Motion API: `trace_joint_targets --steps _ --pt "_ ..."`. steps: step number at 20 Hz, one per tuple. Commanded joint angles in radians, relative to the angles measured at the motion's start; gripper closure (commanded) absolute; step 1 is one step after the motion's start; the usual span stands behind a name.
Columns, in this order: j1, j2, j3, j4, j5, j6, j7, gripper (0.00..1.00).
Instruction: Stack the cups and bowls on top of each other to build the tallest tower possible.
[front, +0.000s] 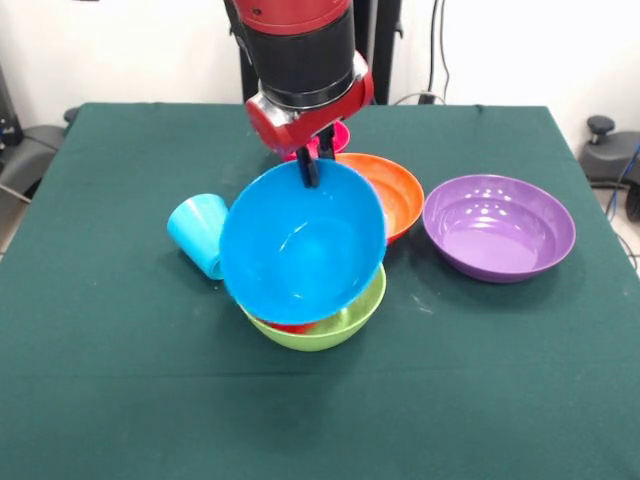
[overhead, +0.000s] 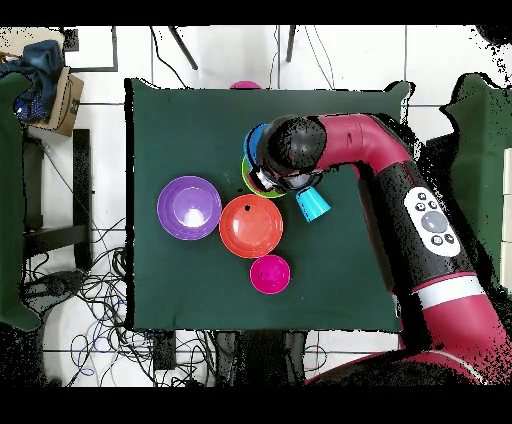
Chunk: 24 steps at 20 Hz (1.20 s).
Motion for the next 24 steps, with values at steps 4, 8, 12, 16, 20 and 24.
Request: trace_joint_targets --steps 4,8,12,16,20,24 --pt "0.047 0.031 -0.067 -0.029 -0.164 -0.122 -0.103 1.00" --pt "0.041 0.067 -0.059 -0.033 -0.138 -0.104 -0.099 1.00" --pt "0.033 0.095 -0.046 -0.030 -0.067 -0.010 -0.122 1.00" --pt "0.027 0.093 -0.044 -0.029 -0.059 -0.013 -0.129 1.00" --pt "0.016 0.092 -0.031 -0.019 -0.037 -0.007 -0.139 1.00" --pt "0.017 0.095 -0.011 -0.020 0.016 0.007 -0.127 1.00"
